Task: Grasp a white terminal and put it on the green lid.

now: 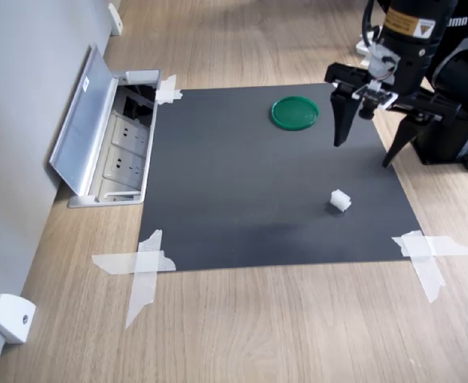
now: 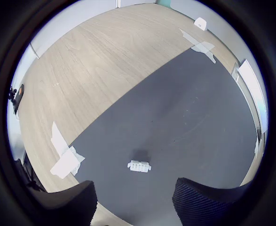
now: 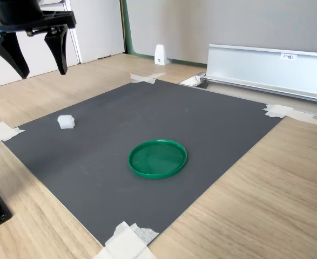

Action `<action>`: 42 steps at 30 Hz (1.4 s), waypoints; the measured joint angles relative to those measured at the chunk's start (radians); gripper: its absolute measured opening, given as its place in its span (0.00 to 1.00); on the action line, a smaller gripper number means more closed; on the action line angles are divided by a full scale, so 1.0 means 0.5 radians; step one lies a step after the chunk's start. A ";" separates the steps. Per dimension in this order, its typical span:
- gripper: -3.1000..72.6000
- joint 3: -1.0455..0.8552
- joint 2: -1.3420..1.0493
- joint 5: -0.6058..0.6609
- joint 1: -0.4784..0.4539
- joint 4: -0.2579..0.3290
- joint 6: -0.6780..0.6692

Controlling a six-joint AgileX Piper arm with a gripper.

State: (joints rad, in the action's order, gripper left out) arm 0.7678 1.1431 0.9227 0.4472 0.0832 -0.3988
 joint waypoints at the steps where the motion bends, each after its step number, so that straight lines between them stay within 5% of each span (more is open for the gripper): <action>1: 0.93 -0.014 0.024 -0.022 0.000 -0.009 0.002; 14: 0.91 -0.151 0.331 -0.337 0.000 -0.059 0.013; 42: 0.90 -0.301 0.509 -0.573 0.000 -0.068 -0.143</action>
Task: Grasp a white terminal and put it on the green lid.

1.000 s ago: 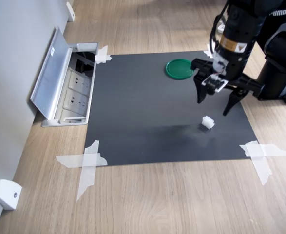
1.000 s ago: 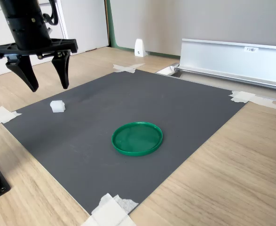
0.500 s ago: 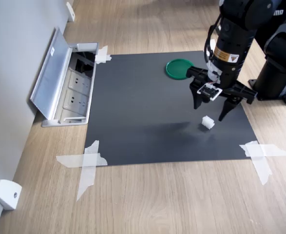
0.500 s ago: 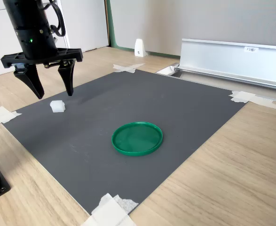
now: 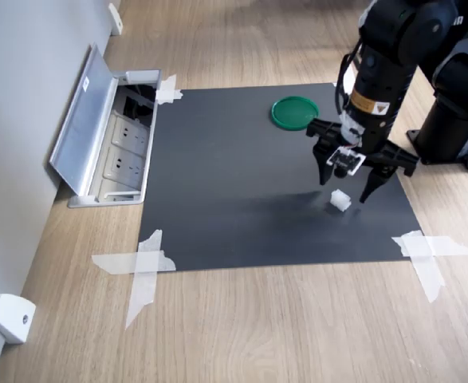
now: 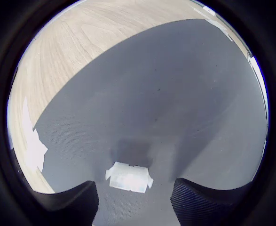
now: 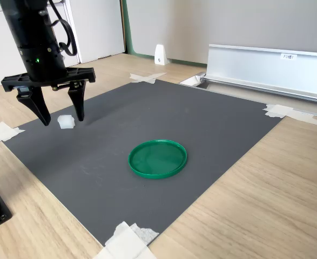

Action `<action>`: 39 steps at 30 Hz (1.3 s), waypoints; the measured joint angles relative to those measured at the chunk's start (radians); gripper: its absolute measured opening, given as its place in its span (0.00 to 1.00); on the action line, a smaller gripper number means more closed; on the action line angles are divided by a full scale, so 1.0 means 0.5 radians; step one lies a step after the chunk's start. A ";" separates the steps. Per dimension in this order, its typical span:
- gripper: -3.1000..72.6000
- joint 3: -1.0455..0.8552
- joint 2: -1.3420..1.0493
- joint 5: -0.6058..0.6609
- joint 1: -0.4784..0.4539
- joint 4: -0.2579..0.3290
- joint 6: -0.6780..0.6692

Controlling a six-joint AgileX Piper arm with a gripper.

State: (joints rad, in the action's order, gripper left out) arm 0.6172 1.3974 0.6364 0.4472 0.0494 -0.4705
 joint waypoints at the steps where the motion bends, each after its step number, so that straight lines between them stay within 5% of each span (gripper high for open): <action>1: 0.90 0.000 0.012 -0.017 0.000 0.000 0.000; 14: 0.85 0.000 0.023 -0.139 0.000 0.024 0.000; 29: 0.42 0.002 0.023 -0.139 0.000 0.105 0.046; 39: 0.42 0.122 -0.014 0.083 0.000 0.067 0.067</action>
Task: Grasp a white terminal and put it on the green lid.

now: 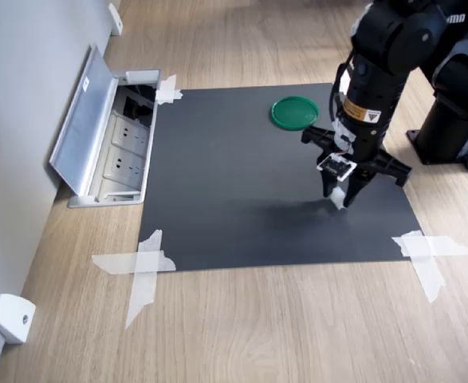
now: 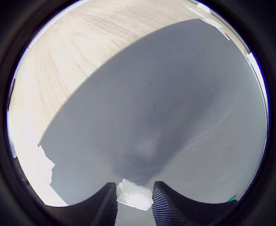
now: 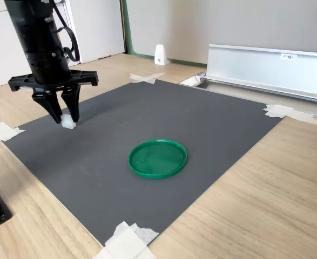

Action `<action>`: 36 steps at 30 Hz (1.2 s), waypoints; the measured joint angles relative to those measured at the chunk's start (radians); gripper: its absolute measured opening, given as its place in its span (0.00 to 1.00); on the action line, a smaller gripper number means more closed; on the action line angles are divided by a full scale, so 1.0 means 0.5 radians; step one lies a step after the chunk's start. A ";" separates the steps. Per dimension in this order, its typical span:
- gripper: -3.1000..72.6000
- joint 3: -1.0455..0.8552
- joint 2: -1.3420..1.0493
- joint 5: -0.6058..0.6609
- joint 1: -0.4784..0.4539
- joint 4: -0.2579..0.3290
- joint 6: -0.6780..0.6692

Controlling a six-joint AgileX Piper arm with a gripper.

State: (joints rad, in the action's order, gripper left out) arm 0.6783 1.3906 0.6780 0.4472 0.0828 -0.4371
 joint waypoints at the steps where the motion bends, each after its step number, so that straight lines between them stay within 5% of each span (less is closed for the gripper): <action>1: 0.42 0.055 -0.023 0.059 0.000 -0.015 0.000; 9: 0.42 0.615 -0.147 0.592 -0.033 -0.266 -0.184; 15: 0.42 0.838 -0.149 0.726 -0.402 -0.293 -0.426; 26: 0.42 0.854 -0.149 0.819 -1.406 -0.024 -1.230; 36: 0.42 0.587 -0.149 0.694 -1.867 -0.005 -1.653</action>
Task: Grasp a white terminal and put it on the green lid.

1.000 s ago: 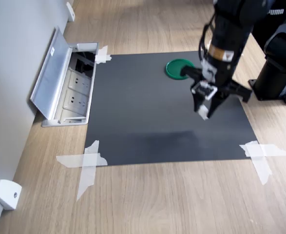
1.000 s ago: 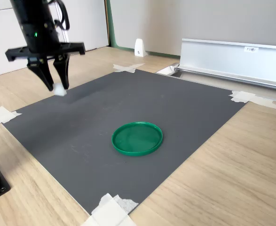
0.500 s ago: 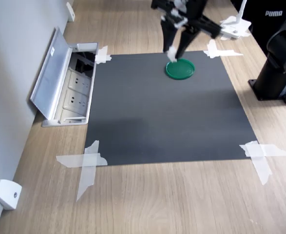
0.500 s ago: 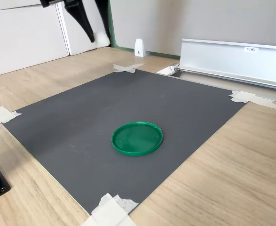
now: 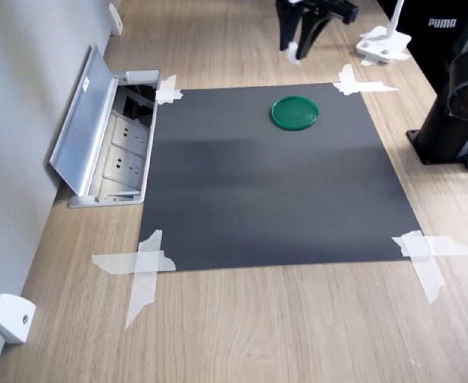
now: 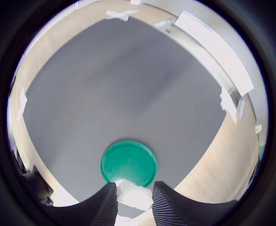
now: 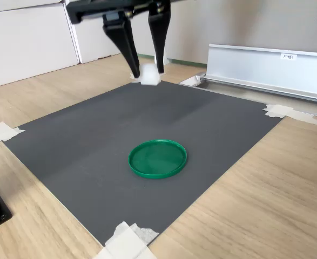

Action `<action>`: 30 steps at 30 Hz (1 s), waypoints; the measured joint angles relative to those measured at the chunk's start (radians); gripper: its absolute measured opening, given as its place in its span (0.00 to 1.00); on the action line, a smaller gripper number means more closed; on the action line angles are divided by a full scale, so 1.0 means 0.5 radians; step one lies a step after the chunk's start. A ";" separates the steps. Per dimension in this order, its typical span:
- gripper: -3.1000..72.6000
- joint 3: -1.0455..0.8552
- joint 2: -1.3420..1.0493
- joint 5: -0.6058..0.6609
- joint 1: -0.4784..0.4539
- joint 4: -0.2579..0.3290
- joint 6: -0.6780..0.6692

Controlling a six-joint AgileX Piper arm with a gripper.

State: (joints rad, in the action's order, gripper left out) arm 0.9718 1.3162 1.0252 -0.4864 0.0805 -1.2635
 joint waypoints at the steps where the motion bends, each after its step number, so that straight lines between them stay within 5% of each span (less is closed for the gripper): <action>1: 0.42 -0.051 0.000 -0.052 -0.034 0.000 -0.034; 19: 0.42 -0.490 0.196 -0.763 -0.103 0.030 -0.185; 26: 0.42 -0.490 0.267 -0.786 -0.103 0.030 -0.189; 30: 0.56 -0.490 0.292 -0.788 -0.103 0.032 -0.189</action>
State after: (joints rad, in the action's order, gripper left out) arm 0.7267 1.4622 0.6313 -0.5379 0.0965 -1.3580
